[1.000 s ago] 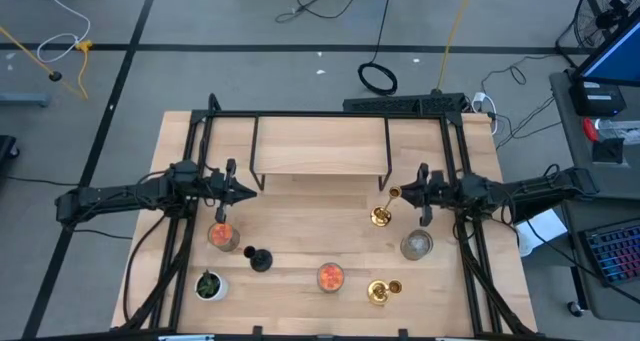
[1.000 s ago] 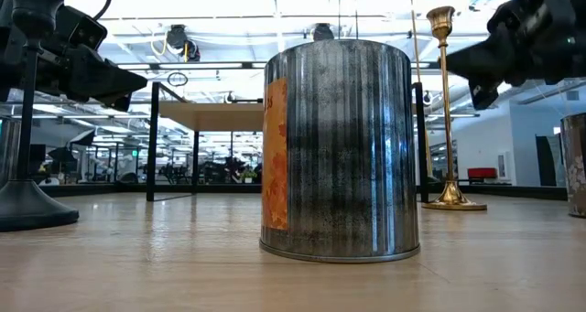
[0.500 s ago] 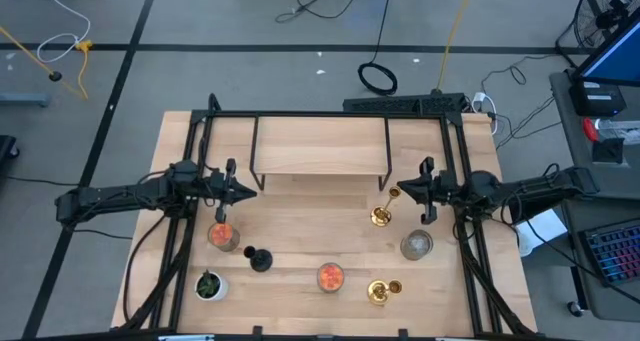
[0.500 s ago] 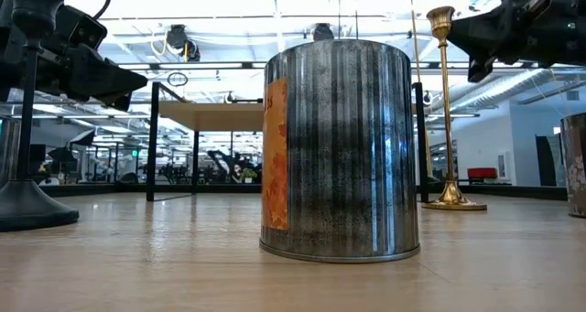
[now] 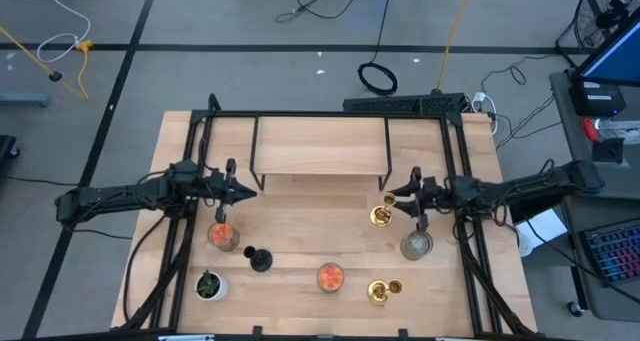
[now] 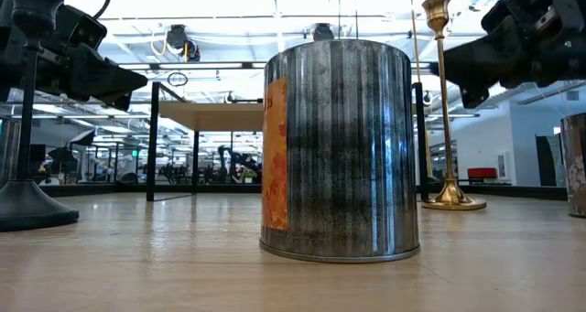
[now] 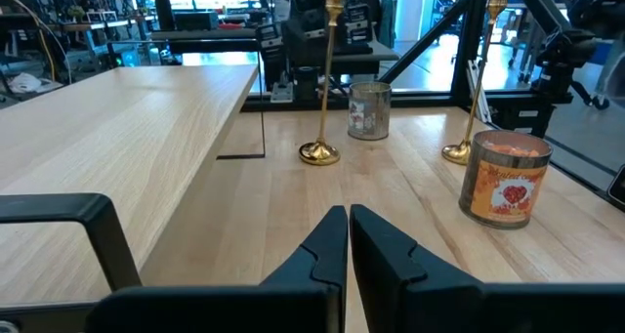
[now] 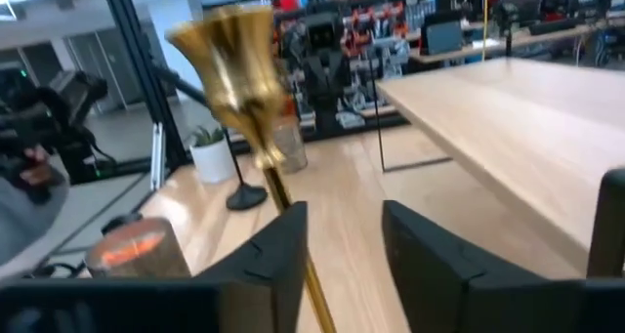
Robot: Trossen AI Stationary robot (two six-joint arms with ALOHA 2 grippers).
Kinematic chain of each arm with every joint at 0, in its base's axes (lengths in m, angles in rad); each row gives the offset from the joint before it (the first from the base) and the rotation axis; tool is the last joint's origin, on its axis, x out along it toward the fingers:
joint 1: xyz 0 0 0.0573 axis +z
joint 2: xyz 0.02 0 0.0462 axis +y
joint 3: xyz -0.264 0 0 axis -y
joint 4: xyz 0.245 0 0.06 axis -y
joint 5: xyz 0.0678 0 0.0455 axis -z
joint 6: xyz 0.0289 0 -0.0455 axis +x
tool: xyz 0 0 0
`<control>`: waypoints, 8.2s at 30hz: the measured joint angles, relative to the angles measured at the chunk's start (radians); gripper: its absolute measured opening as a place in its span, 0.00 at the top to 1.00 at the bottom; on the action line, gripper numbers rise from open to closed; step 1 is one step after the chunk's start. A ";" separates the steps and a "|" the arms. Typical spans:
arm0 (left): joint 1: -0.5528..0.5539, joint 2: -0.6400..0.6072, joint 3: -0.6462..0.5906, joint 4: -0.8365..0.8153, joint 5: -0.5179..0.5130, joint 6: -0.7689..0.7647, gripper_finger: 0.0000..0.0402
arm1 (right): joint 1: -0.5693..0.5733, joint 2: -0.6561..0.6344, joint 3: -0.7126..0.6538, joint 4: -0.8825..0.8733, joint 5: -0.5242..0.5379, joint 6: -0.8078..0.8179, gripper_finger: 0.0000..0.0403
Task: Pick & Place candle stick holders
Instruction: Put the top gold candle holder on the shelf, then put the black candle holder on the shelf
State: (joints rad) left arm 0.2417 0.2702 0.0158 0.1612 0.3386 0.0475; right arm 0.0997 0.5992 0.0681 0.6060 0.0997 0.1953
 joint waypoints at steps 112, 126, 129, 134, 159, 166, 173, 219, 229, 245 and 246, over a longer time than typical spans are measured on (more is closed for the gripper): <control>-0.001 0.000 0.000 0.153 0.000 -0.265 0.94 | -0.550 0.550 0.565 0.088 0.287 -0.182 0.64; -0.001 0.000 0.000 0.083 0.029 -0.311 0.94 | -0.485 0.550 0.566 -0.158 0.188 -0.183 0.53; -0.002 0.000 0.000 0.080 0.096 -0.272 0.94 | -0.457 0.545 0.566 -0.178 0.186 -0.181 0.54; -0.022 0.000 0.000 0.085 0.146 -0.263 0.94 | -0.411 0.521 0.566 -0.178 0.187 -0.181 0.54; -0.358 0.000 0.004 0.175 0.065 -0.188 0.94 | 0.032 0.508 0.566 -0.154 0.183 -0.150 0.54; -0.482 0.033 0.144 0.032 -0.033 -0.161 0.94 | 0.105 0.508 0.566 -0.154 0.183 -0.123 0.54; -0.540 0.166 0.316 -0.239 -0.208 -0.068 0.90 | 0.129 0.508 0.566 -0.154 0.183 -0.128 0.54; -0.723 0.772 0.307 0.082 -0.208 -0.089 0.86 | 0.131 0.508 0.566 -0.200 0.183 -0.129 0.58; -0.717 0.771 0.311 0.323 -0.290 -0.065 0.90 | 0.131 0.513 0.566 -0.202 0.184 -0.130 0.58; -0.494 0.771 0.671 0.126 -0.451 -0.014 0.88 | 0.131 0.559 0.566 -0.061 0.187 -0.317 0.58; -0.469 0.771 0.692 0.100 -0.447 -0.004 0.89 | 0.130 0.559 0.566 -0.055 0.187 -0.318 0.58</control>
State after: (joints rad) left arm -0.2277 1.0412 0.7077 0.2612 -0.1080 0.0432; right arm 0.2299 1.1581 0.6342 0.5514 0.2863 -0.1230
